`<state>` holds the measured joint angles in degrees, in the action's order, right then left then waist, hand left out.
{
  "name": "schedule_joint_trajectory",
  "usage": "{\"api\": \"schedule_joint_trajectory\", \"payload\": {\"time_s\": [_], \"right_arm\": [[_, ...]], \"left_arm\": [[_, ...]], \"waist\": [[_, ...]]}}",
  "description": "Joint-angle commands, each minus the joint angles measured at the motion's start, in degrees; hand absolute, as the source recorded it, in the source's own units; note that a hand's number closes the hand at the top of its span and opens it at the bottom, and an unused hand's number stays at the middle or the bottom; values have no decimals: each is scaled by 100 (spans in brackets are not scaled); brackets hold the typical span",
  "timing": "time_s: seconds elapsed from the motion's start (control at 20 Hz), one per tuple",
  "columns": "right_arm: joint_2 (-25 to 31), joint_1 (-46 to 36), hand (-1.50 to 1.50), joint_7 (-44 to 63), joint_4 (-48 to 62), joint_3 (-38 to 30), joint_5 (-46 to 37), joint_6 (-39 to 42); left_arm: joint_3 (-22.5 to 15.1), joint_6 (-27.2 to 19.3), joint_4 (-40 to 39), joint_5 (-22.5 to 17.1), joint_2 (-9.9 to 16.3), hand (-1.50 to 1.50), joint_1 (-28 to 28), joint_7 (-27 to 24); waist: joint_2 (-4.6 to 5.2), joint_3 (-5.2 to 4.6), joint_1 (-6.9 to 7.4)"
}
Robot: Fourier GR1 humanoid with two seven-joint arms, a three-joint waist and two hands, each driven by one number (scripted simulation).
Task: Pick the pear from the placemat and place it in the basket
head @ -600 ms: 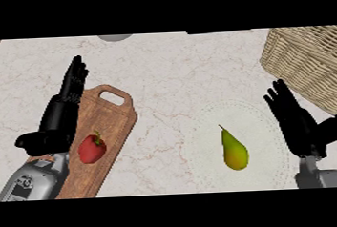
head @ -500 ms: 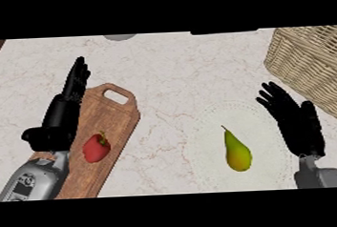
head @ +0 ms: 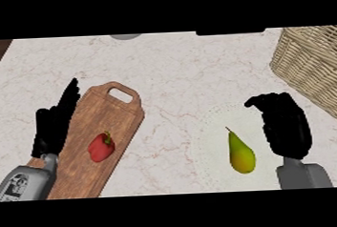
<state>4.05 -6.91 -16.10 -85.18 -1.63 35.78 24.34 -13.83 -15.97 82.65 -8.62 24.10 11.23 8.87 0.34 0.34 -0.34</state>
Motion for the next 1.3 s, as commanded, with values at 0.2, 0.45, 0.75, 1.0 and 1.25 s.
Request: {"api": "schedule_joint_trajectory", "payload": {"time_s": [0.2, 0.45, 0.75, 1.0, 1.25], "right_arm": [[1052, 129, -150, 147, -583, -323, -1524, -746], [2775, -20, -150, 536, -436, -548, -2558, -185], [4089, 32, -150, 254, -169, -191, -2657, 1811], [4222, -324, -150, -138, 383, -69, -2701, 2783], [4018, -358, -150, -2, 411, -34, -2973, 2753]], "left_arm": [[194, 276, -316, -115, 126, 0, 206, 429], [151, 326, -299, -81, 112, 0, 43, 269], [229, 505, -450, -122, 103, 0, 15, 39], [172, 371, -382, 77, -144, 0, 178, 308], [448, 626, -267, 105, -58, 0, 179, 504]], "waist": [[-44, -47, -54], [-32, -48, 24], [-13, -36, 82], [-23, -31, 76], [-35, -32, 57]]}}
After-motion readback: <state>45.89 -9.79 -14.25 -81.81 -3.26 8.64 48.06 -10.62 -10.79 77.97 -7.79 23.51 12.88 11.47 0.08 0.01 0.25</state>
